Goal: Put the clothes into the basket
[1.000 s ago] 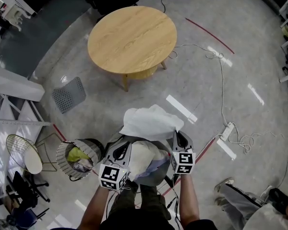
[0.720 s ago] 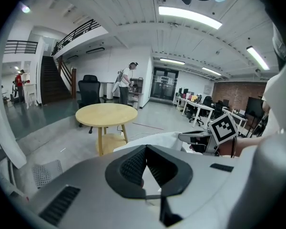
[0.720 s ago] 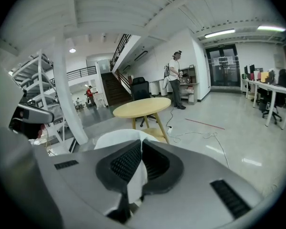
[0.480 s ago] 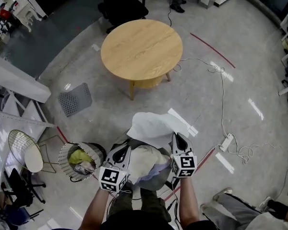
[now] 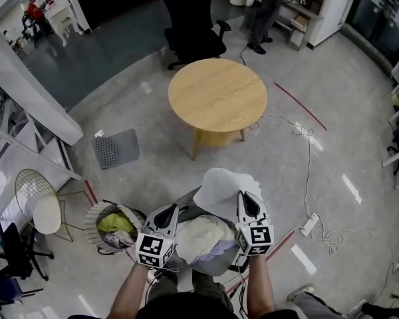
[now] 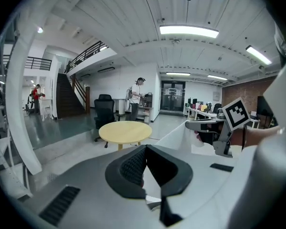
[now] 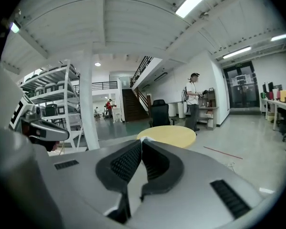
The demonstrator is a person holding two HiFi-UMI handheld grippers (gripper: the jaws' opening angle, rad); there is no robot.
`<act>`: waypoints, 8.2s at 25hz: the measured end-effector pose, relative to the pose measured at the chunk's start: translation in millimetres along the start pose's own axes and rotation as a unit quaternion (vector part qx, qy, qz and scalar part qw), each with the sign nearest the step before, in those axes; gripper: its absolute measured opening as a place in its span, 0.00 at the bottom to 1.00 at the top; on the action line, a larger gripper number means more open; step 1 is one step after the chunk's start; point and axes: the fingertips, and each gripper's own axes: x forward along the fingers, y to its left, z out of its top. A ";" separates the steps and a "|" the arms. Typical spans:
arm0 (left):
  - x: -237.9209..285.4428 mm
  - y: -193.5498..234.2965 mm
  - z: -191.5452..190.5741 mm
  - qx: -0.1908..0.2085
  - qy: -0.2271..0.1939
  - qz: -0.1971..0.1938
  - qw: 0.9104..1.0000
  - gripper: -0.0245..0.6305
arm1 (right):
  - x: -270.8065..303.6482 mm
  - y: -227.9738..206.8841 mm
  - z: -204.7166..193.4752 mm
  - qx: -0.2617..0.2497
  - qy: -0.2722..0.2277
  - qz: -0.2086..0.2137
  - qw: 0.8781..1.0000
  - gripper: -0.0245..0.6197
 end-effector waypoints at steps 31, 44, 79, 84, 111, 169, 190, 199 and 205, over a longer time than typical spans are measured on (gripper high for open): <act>-226.2 191.9 -39.4 -0.054 -0.050 0.167 0.983 0.05 | 23.1 313.6 105.6 -0.081 -0.078 0.186 0.976 0.09; -312.1 241.3 -68.3 -0.079 -0.063 0.234 0.967 0.05 | 29.5 421.4 111.9 -0.101 -0.086 0.259 0.957 0.09; -521.6 322.2 -165.1 -0.158 -0.071 0.409 0.896 0.05 | 22.9 689.8 89.7 -0.092 -0.073 0.453 0.884 0.09; -527.7 333.3 -171.7 -0.165 -0.075 0.410 0.894 0.05 | 29.0 706.8 86.2 -0.096 -0.068 0.455 0.882 0.09; -523.9 392.8 -269.3 -0.231 -0.012 0.419 0.878 0.05 | 115.8 761.9 -94.6 -0.107 0.097 0.462 0.875 0.09; -448.8 382.5 -330.8 -0.222 0.005 0.366 0.904 0.05 | 125.8 730.7 -224.8 -0.142 0.131 0.427 0.883 0.44; -482.4 330.3 -169.4 -0.108 -0.062 0.348 0.929 0.05 | 33.9 680.5 -42.4 -0.112 -0.001 0.377 0.919 0.11; -490.4 295.0 -126.5 -0.081 -0.082 0.331 0.937 0.05 | -13.8 661.0 -9.9 -0.121 -0.025 0.379 0.917 0.10; -487.1 282.4 -121.4 -0.077 -0.093 0.309 0.943 0.05 | -26.8 647.1 -3.2 -0.105 -0.023 0.363 0.926 0.10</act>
